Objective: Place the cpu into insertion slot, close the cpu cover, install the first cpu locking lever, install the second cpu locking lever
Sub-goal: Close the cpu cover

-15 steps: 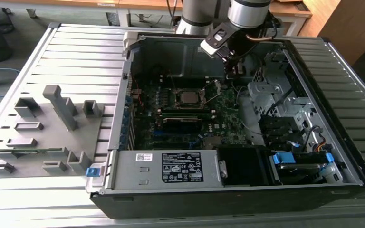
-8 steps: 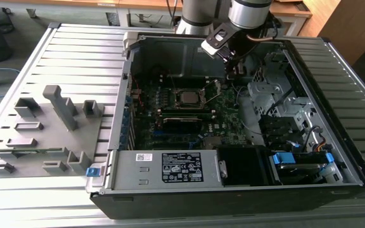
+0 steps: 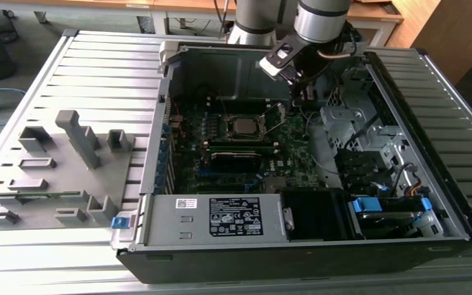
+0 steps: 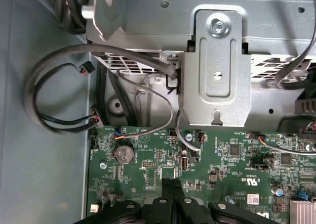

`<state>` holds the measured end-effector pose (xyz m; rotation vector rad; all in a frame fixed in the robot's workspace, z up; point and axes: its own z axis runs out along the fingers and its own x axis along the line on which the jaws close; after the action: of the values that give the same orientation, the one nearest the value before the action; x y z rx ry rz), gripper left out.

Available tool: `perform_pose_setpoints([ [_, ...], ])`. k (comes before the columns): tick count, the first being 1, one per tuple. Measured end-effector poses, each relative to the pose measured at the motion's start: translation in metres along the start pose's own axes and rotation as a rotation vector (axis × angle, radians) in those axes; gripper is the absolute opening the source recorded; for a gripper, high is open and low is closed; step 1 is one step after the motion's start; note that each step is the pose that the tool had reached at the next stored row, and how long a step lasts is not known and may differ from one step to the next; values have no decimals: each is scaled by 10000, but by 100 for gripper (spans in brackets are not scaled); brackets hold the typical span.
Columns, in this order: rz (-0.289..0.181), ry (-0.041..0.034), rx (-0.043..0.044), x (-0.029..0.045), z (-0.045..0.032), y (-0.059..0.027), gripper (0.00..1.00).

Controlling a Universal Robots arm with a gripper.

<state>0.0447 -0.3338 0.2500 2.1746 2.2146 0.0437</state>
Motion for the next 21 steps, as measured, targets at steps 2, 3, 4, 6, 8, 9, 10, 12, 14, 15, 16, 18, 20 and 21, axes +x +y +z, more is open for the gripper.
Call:
perform_pose_setpoints([
  [2, 0, -5, 0, 0, 24, 0, 11],
  [3, 0, -6, 0, 0, 36, -1, 11],
  [4, 0, -9, 0, 0, 48, -1, 11],
  [6, -1, -10, 0, 1, 73, -2, 11],
  [8, -1, -12, 1, 0, 79, -2, 11],
  [9, -1, -13, 1, 0, 79, -2, 11],
  [10, -1, -14, 1, 0, 79, -2, 11],
  [12, -2, -9, 0, 1, 81, -8, 11],
  [14, 0, 4, -3, 1, 83, -33, 11],
  [15, 1, 9, -5, 2, 84, -51, 11],
  [16, 0, 9, -9, 2, 84, -74, 11],
  [18, 0, 15, -18, 3, 85, -138, 11],
  [20, 2, 44, -21, 4, 89, -204, 11],
  [21, 2, 50, -22, 5, 91, -240, 11],
])
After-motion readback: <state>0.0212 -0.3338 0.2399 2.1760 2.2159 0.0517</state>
